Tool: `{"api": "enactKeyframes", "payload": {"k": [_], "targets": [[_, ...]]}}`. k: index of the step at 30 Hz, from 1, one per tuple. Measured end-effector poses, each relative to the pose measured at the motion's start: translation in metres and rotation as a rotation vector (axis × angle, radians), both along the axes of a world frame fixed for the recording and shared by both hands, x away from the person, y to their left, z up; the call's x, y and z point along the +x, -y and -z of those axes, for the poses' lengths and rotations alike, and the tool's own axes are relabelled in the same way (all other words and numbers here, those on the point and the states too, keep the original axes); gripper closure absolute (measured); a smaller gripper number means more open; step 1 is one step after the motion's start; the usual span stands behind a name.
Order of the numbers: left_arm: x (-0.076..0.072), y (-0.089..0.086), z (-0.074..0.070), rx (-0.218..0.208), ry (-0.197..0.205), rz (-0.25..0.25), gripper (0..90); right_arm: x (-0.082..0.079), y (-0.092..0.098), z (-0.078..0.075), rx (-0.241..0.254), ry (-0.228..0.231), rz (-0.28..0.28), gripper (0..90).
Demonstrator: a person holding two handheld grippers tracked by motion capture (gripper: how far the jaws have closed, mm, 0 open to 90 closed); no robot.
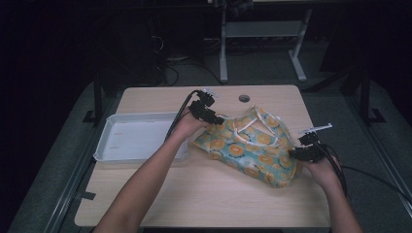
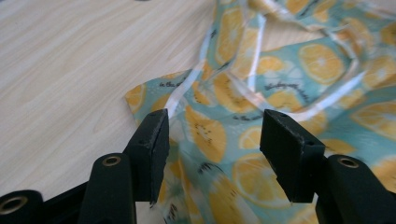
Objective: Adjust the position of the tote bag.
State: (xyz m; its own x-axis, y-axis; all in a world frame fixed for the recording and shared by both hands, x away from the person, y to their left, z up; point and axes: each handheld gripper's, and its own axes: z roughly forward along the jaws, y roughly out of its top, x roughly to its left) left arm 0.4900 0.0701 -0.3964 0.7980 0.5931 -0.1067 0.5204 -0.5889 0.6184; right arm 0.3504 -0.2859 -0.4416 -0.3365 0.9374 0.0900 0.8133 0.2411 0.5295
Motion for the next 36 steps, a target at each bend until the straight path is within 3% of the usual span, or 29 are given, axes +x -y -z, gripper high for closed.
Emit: {"api": "enactKeyframes", "payload": {"k": [4, 10, 13, 16, 20, 24, 28, 29, 36], "targets": [[0.008, 0.003, 0.011, 0.016, -0.022, -0.011, 41.1, 0.0, 0.001, 0.003, -0.002, -0.007, -0.011, 82.1], [0.018, 0.011, 0.018, 0.053, -0.033, -0.024, 39.4, -0.001, 0.0, 0.003, -0.005, -0.012, -0.022, 85.2], [0.022, 0.011, 0.023, 0.057, -0.056, -0.044, 38.4, -0.001, 0.001, 0.003, -0.002, -0.007, -0.022, 85.0], [0.026, 0.009, 0.027, 0.075, -0.066, -0.046, 37.9, -0.001, 0.003, 0.003, 0.003, -0.003, -0.027, 77.6], [0.028, 0.008, 0.033, 0.085, -0.096, -0.064, 38.7, -0.001, 0.005, 0.002, 0.014, 0.008, -0.015, 74.3], [0.029, 0.008, 0.035, 0.089, -0.111, -0.053, 53.3, -0.002, 0.008, -0.001, 0.02, 0.021, -0.007, 81.5], [0.027, 0.01, 0.035, 0.086, -0.118, -0.028, 78.5, -0.002, 0.008, -0.003, 0.011, 0.029, -0.016, 87.2], [0.026, 0.011, 0.035, 0.063, -0.131, -0.024, 84.1, -0.002, 0.008, -0.003, 0.007, 0.029, -0.015, 87.4], [0.02, 0.006, 0.024, 0.002, -0.125, -0.014, 88.9, -0.007, 0.01, -0.011, -0.002, 0.073, -0.037, 88.4]]}}
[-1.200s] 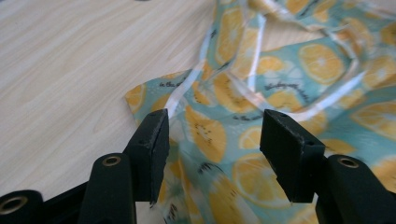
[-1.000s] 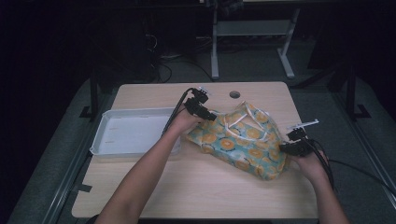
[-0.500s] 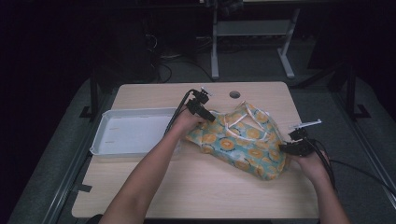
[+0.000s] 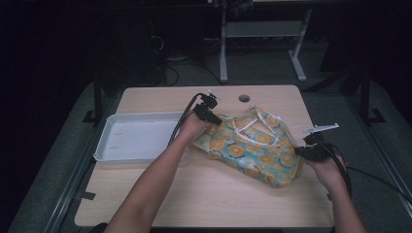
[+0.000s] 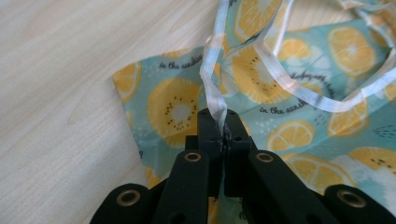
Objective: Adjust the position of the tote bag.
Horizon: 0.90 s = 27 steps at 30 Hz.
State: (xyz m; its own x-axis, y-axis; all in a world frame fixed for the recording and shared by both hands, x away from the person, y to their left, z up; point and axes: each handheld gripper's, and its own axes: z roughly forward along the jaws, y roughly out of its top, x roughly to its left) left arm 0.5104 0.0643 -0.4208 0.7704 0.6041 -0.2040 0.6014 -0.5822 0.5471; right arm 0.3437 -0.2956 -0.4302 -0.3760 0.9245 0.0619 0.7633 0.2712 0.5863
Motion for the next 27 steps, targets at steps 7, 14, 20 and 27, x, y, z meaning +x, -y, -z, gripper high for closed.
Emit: {"api": "enactKeyframes", "payload": {"k": [7, 14, 20, 27], "targets": [[-0.01, -0.015, -0.02, -0.057, 0.04, 0.002, 89.5, -0.01, 0.005, -0.012, 0.011, 0.05, -0.019, 88.9], [-0.023, -0.027, -0.036, -0.074, 0.074, 0.018, 89.6, -0.018, 0.004, -0.02, 0.029, 0.076, -0.029, 89.0], [-0.038, -0.036, -0.047, -0.115, 0.095, 0.022, 89.6, -0.03, 0.004, -0.03, 0.061, 0.101, -0.04, 88.9], [-0.06, -0.052, -0.059, -0.137, 0.121, 0.038, 89.6, -0.044, -0.002, -0.036, 0.079, 0.118, -0.08, 88.9]]}}
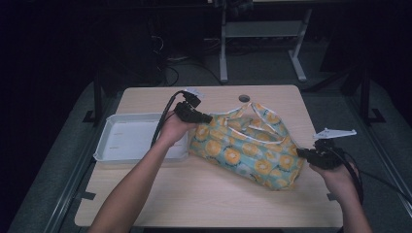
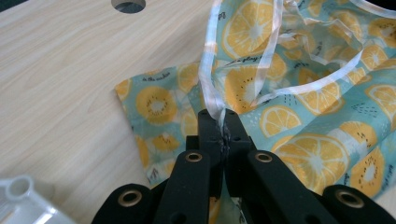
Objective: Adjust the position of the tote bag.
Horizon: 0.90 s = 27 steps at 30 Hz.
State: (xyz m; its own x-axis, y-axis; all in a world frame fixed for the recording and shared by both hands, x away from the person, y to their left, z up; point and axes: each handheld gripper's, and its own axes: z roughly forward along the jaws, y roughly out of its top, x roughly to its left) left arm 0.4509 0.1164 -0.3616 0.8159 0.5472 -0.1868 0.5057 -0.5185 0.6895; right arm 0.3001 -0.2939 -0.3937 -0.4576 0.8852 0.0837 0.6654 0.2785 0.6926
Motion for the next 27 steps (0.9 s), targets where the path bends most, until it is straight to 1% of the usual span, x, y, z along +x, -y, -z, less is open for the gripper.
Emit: {"api": "enactKeyframes", "payload": {"k": [4, 5, 7, 9, 10, 11, 12, 13, 17, 18, 19, 20, 21, 22, 23, 24, 27], "targets": [[-0.011, -0.009, -0.003, -0.018, 0.014, 0.01, 89.6, -0.006, -0.006, -0.001, -0.001, -0.004, -0.016, 88.9], [-0.014, -0.011, -0.004, -0.025, 0.011, 0.012, 89.5, -0.007, -0.007, 0.0, -0.001, -0.003, -0.025, 88.9], [-0.02, -0.016, -0.006, -0.03, 0.02, 0.016, 89.5, -0.011, -0.011, 0.0, -0.006, -0.001, -0.036, 88.9], [-0.026, -0.02, -0.008, -0.046, 0.02, 0.02, 89.5, -0.015, -0.014, 0.0, -0.009, 0.005, -0.057, 88.9], [-0.026, -0.02, -0.008, -0.046, 0.02, 0.02, 89.5, -0.015, -0.014, 0.0, -0.009, 0.005, -0.057, 88.9], [-0.033, -0.024, -0.008, -0.042, 0.029, 0.032, 89.5, -0.019, -0.017, 0.0, -0.011, 0.011, -0.072, 88.9], [-0.033, -0.024, -0.008, -0.042, 0.029, 0.032, 89.5, -0.019, -0.017, 0.0, -0.011, 0.011, -0.072, 88.9], [-0.041, -0.028, -0.008, -0.049, 0.032, 0.033, 89.5, -0.024, -0.019, -0.002, -0.002, 0.019, -0.086, 88.9], [-0.055, -0.034, -0.004, -0.035, 0.036, 0.054, 89.4, -0.034, -0.027, -0.006, 0.017, 0.032, -0.129, 88.9], [-0.055, -0.034, -0.004, -0.035, 0.036, 0.054, 89.3, -0.037, -0.03, -0.007, 0.018, 0.034, -0.142, 88.9], [-0.062, -0.037, 0.0, -0.027, 0.028, 0.06, 89.4, -0.04, -0.033, -0.008, 0.022, 0.03, -0.151, 88.9], [-0.065, -0.037, 0.002, -0.024, 0.027, 0.065, 89.4, -0.043, -0.035, -0.008, 0.027, 0.032, -0.166, 88.9], [-0.065, -0.037, 0.002, -0.024, 0.027, 0.065, 89.3, -0.043, -0.035, -0.008, 0.027, 0.032, -0.166, 88.9], [-0.071, -0.039, 0.007, -0.016, 0.022, 0.072, 89.3, -0.047, -0.041, -0.008, 0.04, 0.031, -0.193, 88.8], [-0.073, -0.039, 0.01, -0.011, 0.023, 0.079, 89.3, -0.048, -0.043, -0.008, 0.042, 0.028, -0.199, 88.8], [-0.075, -0.04, 0.012, 0.005, 0.022, 0.088, 89.3, -0.05, -0.045, -0.007, 0.041, 0.024, -0.211, 88.8], [-0.081, -0.039, 0.022, 0.024, 0.005, 0.099, 89.2, -0.052, -0.054, -0.002, 0.046, 0.008, -0.247, 88.8]]}}
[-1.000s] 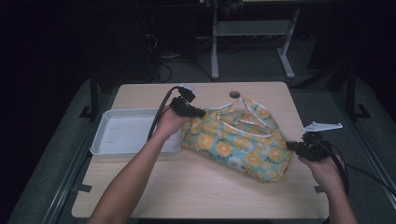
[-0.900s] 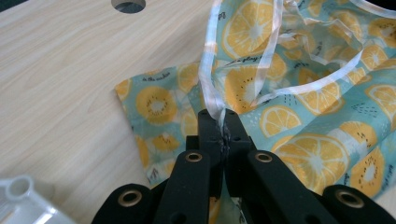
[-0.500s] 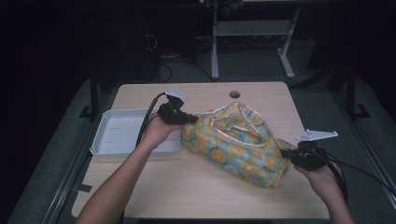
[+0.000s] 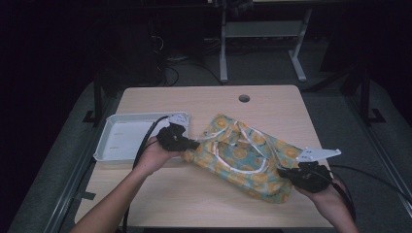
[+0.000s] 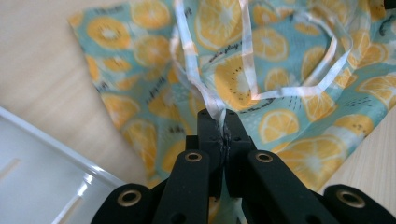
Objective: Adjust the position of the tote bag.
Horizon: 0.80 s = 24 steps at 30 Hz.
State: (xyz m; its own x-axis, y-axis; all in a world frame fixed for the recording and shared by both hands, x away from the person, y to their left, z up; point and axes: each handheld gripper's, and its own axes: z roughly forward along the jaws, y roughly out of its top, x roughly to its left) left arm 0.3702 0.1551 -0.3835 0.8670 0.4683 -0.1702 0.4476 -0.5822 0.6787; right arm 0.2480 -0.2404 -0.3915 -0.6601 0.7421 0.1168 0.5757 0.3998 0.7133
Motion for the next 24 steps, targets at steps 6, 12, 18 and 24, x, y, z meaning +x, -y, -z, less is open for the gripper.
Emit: {"api": "enactKeyframes", "payload": {"k": [6, 12, 18, 24], "targets": [[-0.007, 0.01, 0.022, 0.043, -0.031, 0.034, 89.1, 0.002, -0.016, 0.018, -0.027, -0.061, -0.053, 88.8], [-0.008, 0.023, 0.038, 0.078, -0.048, 0.064, 89.0, 0.005, -0.022, 0.029, -0.049, -0.106, -0.073, 88.8], [-0.011, 0.034, 0.046, 0.104, -0.059, 0.093, 88.9, 0.004, -0.028, 0.032, -0.044, -0.111, -0.103, 88.8], [-0.009, 0.04, 0.05, 0.1, -0.056, 0.087, 88.8, 0.013, -0.031, 0.039, -0.079, -0.12, -0.09, 88.8]]}}
